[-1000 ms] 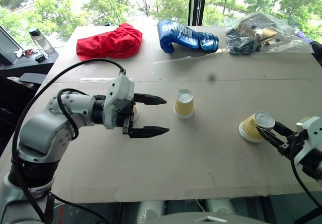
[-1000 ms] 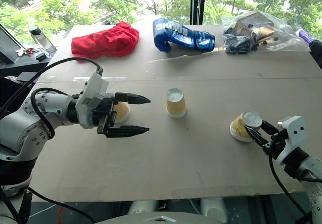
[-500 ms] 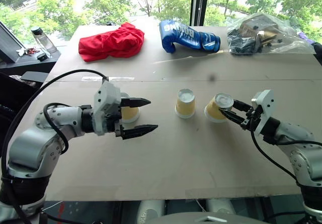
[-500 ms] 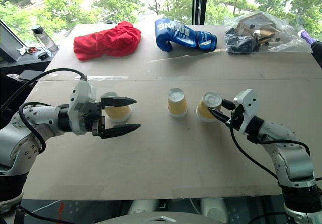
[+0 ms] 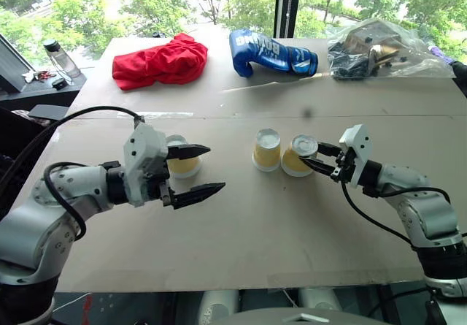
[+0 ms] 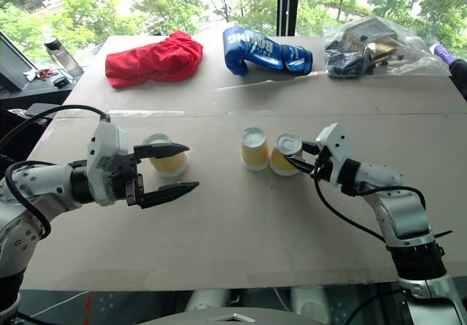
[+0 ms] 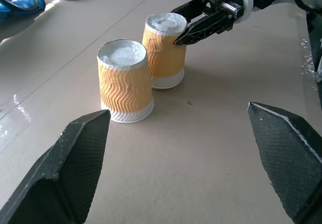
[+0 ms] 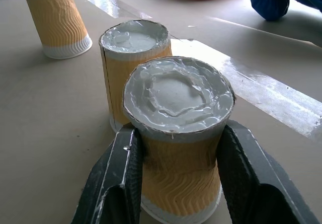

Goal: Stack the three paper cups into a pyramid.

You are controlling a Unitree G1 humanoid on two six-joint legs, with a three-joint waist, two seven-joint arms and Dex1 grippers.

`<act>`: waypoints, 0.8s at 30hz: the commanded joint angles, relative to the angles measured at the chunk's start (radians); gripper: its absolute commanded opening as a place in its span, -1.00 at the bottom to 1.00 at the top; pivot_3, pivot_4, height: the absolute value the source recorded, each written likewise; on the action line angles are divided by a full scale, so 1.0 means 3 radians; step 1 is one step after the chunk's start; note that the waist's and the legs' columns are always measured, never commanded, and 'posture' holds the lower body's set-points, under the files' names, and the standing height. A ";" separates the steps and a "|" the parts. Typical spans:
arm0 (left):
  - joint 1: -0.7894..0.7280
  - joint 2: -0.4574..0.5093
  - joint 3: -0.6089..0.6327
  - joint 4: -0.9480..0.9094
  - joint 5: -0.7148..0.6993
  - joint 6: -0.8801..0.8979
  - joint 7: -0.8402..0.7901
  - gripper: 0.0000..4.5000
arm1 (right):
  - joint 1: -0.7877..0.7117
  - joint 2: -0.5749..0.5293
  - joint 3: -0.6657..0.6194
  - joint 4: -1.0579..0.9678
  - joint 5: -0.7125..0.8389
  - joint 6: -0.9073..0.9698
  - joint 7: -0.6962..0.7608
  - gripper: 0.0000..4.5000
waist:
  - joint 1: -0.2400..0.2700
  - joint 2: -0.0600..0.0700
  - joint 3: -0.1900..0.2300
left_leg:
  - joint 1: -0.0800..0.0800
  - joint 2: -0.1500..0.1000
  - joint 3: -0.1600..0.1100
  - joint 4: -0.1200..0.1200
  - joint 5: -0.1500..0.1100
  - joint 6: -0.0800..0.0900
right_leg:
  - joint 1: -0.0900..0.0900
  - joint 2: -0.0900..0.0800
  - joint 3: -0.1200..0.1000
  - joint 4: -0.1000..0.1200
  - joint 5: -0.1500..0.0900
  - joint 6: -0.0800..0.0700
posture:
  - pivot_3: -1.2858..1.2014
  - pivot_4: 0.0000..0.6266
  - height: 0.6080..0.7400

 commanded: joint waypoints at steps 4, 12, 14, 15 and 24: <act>-0.0061 0.0024 0.0021 -0.0088 -0.0067 0.0000 0.0052 1.00 | -0.0125 0.0016 0.0022 0.0027 -0.0059 -0.0084 0.0025 -0.37 | -0.0005 0.0000 0.0000 | 0.0000 0.0000 0.0000 0.0000 0.0000 0.0000 | 0.0000 0.0001 0.0000 0.0001 0.0000 0.0000 | 0.03 -0.52 1.00; -0.0112 0.0029 -0.0021 -0.0049 -0.0061 -0.0009 0.0024 1.00 | -0.0172 0.0058 0.0010 -0.0003 0.0037 0.0102 -0.0008 0.45 | -0.0008 0.0000 0.0000 | 0.0001 0.0002 0.0000 0.0000 0.0000 0.0000 | 0.0000 0.0002 0.0000 0.0001 0.0000 0.0000 | 0.03 -0.52 1.00; -0.0119 0.0027 -0.0027 -0.0049 -0.0065 -0.0006 0.0020 1.00 | -0.0201 0.0092 -0.0026 0.0009 0.0058 0.0095 -0.0034 0.82 | -0.0011 0.0000 0.0000 | 0.0001 0.0002 0.0000 0.0000 0.0000 0.0000 | 0.0000 0.0002 0.0001 0.0001 0.0000 0.0000 | 0.03 -0.52 1.00; -0.0120 0.0022 -0.0030 -0.0048 -0.0074 -0.0003 0.0017 1.00 | -0.0207 0.0105 -0.0041 0.0013 0.0068 0.0082 -0.0026 0.98 | -0.0010 0.0000 0.0000 | 0.0000 0.0003 0.0000 0.0000 0.0000 0.0000 | -0.0001 0.0003 0.0001 0.0001 0.0000 0.0000 | 0.03 -0.52 1.00; 0.0114 -0.0225 0.0179 -0.0268 -0.0296 -0.0132 0.0125 1.00 | -0.0011 -0.0034 -0.0286 -0.0157 0.0247 0.0025 0.0101 0.98 | -0.0003 0.0000 0.0000 | -0.0001 0.0004 0.0001 0.0000 0.0000 0.0000 | 0.0000 0.0002 0.0001 -0.0001 0.0000 0.0000 | 0.03 -0.52 1.00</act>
